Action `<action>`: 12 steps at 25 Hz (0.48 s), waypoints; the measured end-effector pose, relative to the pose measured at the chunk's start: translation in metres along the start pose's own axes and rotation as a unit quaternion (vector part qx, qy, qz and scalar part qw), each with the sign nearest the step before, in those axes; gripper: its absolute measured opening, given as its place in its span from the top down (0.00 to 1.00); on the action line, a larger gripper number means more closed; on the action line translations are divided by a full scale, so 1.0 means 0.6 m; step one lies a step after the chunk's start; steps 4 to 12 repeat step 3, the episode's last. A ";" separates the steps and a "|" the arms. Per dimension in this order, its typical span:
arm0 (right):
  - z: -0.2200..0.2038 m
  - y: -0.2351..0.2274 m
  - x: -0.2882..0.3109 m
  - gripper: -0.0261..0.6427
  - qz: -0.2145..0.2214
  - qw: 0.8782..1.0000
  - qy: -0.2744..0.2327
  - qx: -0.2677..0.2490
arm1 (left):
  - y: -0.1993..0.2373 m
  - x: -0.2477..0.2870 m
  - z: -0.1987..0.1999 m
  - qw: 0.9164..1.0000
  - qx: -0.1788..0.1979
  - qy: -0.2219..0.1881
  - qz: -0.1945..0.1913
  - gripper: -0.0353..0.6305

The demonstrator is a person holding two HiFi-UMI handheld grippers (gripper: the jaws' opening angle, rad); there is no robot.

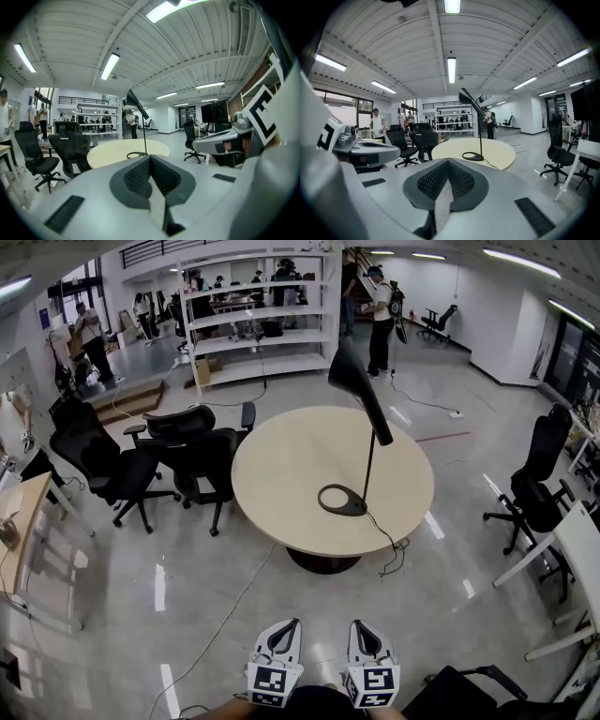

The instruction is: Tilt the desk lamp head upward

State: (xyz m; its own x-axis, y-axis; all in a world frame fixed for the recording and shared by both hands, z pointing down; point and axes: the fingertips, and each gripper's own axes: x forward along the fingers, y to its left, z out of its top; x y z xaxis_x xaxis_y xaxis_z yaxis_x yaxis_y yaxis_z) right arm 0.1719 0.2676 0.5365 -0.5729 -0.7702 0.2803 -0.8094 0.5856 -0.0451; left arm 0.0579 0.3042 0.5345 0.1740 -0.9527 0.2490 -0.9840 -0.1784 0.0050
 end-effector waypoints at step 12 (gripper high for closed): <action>0.006 0.024 0.016 0.95 0.001 1.000 -0.003 -0.001 | 0.029 -0.006 0.000 1.000 0.000 -0.004 0.002 0.88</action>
